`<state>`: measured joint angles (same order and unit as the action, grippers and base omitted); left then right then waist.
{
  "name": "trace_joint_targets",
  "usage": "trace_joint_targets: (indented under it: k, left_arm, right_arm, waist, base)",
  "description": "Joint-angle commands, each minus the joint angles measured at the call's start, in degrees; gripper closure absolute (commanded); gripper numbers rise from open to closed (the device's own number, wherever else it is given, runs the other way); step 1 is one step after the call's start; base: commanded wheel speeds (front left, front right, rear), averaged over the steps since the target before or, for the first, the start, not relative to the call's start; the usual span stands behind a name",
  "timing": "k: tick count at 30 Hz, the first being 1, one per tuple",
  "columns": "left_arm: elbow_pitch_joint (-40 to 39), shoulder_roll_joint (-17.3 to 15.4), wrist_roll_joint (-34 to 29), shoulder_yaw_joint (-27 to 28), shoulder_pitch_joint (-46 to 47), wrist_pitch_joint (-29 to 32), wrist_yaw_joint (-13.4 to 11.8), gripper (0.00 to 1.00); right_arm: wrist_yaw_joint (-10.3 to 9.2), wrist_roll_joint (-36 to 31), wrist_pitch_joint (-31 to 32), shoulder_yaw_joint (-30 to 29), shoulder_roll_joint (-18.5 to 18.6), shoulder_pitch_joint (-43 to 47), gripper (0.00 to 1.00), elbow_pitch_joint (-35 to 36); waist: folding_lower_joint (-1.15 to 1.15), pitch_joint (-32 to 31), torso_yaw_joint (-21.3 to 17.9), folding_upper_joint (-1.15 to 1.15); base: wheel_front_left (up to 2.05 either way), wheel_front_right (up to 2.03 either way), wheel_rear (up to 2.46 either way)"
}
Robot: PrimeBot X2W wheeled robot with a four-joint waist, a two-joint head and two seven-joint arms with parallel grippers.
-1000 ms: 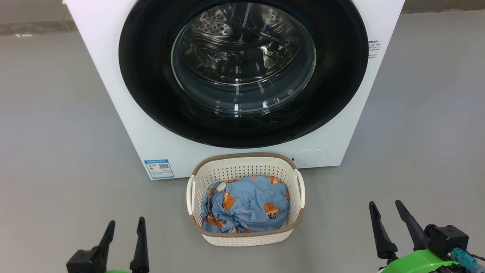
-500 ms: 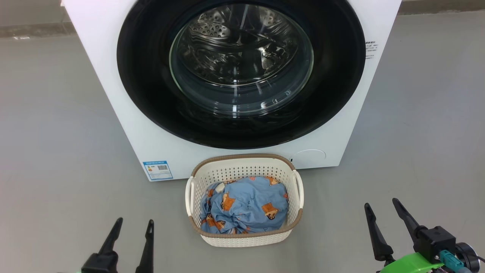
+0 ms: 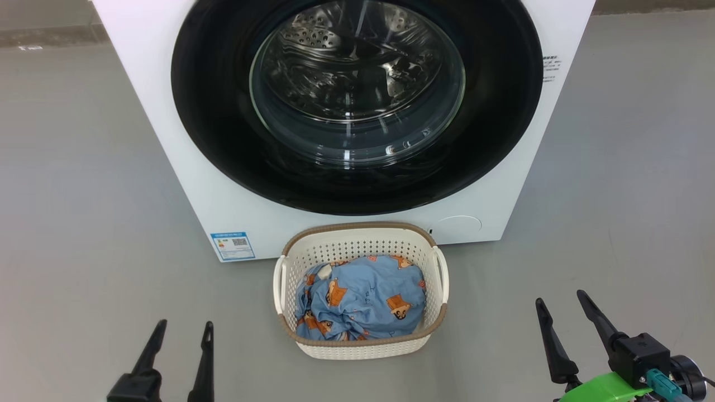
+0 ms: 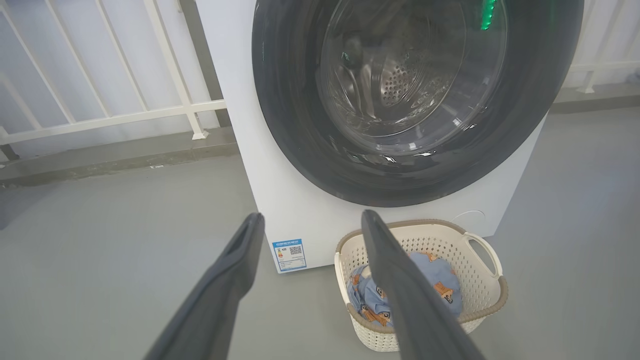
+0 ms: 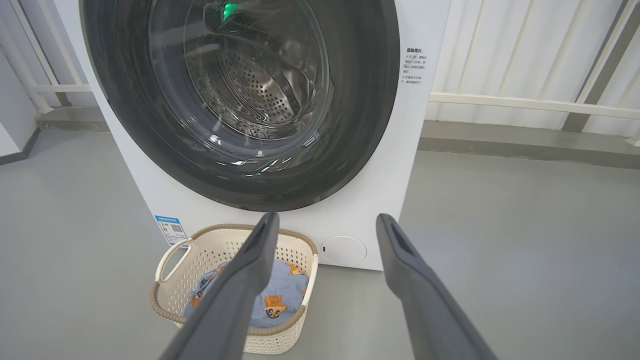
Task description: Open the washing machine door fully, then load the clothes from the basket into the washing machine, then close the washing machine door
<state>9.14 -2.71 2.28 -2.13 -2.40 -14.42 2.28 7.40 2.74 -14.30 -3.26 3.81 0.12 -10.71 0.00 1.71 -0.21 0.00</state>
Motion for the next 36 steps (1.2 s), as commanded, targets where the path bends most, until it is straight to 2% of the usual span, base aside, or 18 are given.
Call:
trace_joint_targets:
  k: [1, 11, 23, 36]
  left_arm:
    - [-1.06, -0.38, 0.68, 2.26, 1.64, -0.58, 0.09, 0.0]
    - [-0.17, -0.2, 1.66, 4.07, 1.75, -0.58, 0.3, 0.0]
    - [0.55, -0.18, 2.89, 4.16, 1.99, -0.58, -0.59, 0.0]
    - [0.19, -0.17, 3.35, 4.14, 2.13, -0.58, -1.18, 0.0]
  right_arm:
    - [0.09, 0.27, -0.7, 1.47, 0.34, -0.66, 0.0, 1.27]
    - [0.09, -0.06, -0.7, 1.2, 0.31, -0.7, 0.0, 1.3]
    - [0.09, -0.24, -0.7, 1.0, 0.29, -0.68, 0.0, 1.41]
    - [0.09, -0.19, -0.7, 1.11, 0.3, -0.84, 0.0, 1.41]
  waist:
    - [0.0, 0.05, -0.04, 0.0]
    - [0.0, 0.07, -0.09, 0.0]
    - [0.0, 0.08, -0.05, 0.0]
    - [0.0, 0.38, -0.14, 0.0]
  base:
    - [0.0, 0.0, 0.0]
    - [0.0, 0.0, 0.0]
    - [0.07, 0.07, -0.14]
    - [0.87, 0.87, -1.74]
